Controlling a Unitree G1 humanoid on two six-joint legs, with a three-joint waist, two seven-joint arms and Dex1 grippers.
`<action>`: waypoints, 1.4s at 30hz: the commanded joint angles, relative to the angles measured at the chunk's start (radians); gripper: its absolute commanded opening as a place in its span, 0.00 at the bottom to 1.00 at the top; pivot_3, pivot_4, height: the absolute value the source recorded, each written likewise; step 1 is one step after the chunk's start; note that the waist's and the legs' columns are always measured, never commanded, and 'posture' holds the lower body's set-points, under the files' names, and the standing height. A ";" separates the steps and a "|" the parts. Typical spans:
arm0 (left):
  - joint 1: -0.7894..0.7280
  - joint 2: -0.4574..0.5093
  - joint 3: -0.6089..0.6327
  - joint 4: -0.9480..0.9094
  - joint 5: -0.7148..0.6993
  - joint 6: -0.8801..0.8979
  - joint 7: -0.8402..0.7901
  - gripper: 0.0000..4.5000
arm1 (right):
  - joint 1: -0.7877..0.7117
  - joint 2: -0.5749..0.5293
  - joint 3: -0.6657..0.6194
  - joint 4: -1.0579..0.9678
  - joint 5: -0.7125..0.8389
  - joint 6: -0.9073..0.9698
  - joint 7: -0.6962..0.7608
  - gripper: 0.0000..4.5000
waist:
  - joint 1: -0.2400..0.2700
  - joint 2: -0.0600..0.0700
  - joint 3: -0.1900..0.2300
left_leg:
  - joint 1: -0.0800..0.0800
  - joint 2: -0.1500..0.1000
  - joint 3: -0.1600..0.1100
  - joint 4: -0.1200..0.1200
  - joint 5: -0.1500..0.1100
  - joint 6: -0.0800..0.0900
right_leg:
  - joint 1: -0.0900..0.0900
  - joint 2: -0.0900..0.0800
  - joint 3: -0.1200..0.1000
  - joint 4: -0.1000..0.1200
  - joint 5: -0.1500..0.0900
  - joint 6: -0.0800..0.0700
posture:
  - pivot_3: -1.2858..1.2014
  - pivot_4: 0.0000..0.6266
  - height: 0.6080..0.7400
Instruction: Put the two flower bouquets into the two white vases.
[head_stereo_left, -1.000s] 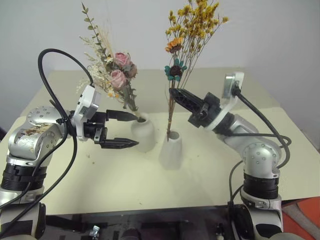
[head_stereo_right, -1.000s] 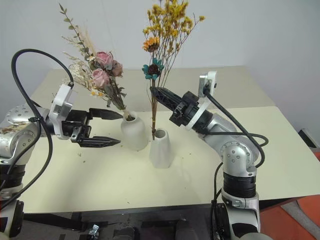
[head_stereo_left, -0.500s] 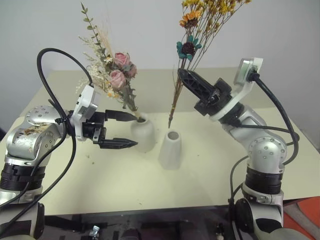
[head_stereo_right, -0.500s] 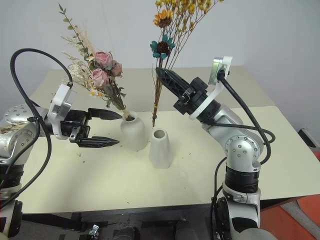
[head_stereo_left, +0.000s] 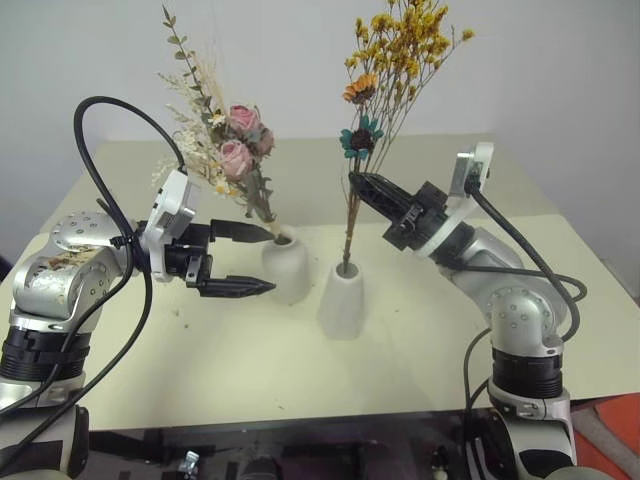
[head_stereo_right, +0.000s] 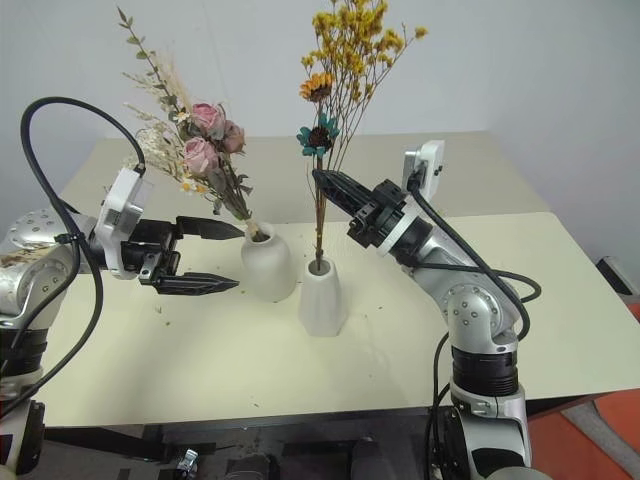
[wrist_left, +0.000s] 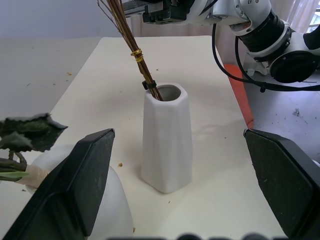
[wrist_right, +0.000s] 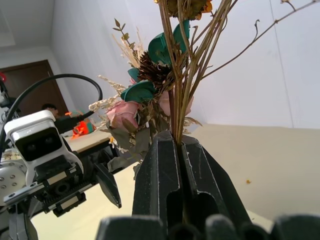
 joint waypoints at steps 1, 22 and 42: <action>-0.015 0.021 0.031 -0.022 -0.014 0.005 0.003 1.00 | 0.027 -0.005 0.021 -0.026 -0.042 -0.053 0.030 0.01 | 0.000 0.000 0.000 | 0.000 0.000 0.000 0.000 0.000 0.000 | 0.000 0.000 0.000 0.000 0.000 0.000 | 0.52 0.24 1.00; -0.030 0.012 0.018 -0.011 -0.008 0.006 0.003 1.00 | 0.131 -0.022 0.102 -0.105 -0.194 -0.208 0.106 0.61 | 0.000 0.000 0.000 | 0.002 0.000 0.000 0.000 0.000 0.000 | 0.002 0.000 0.000 0.000 -0.001 0.001 | 0.52 0.24 1.00; -0.010 0.023 0.029 -0.021 -0.007 0.001 0.001 1.00 | 0.127 -0.046 0.066 -0.082 -0.161 -0.138 0.082 0.61 | 0.000 0.000 0.000 | 0.002 0.000 0.000 0.000 0.000 0.000 | 0.002 0.000 0.000 0.000 -0.001 0.001 | 0.52 0.24 1.00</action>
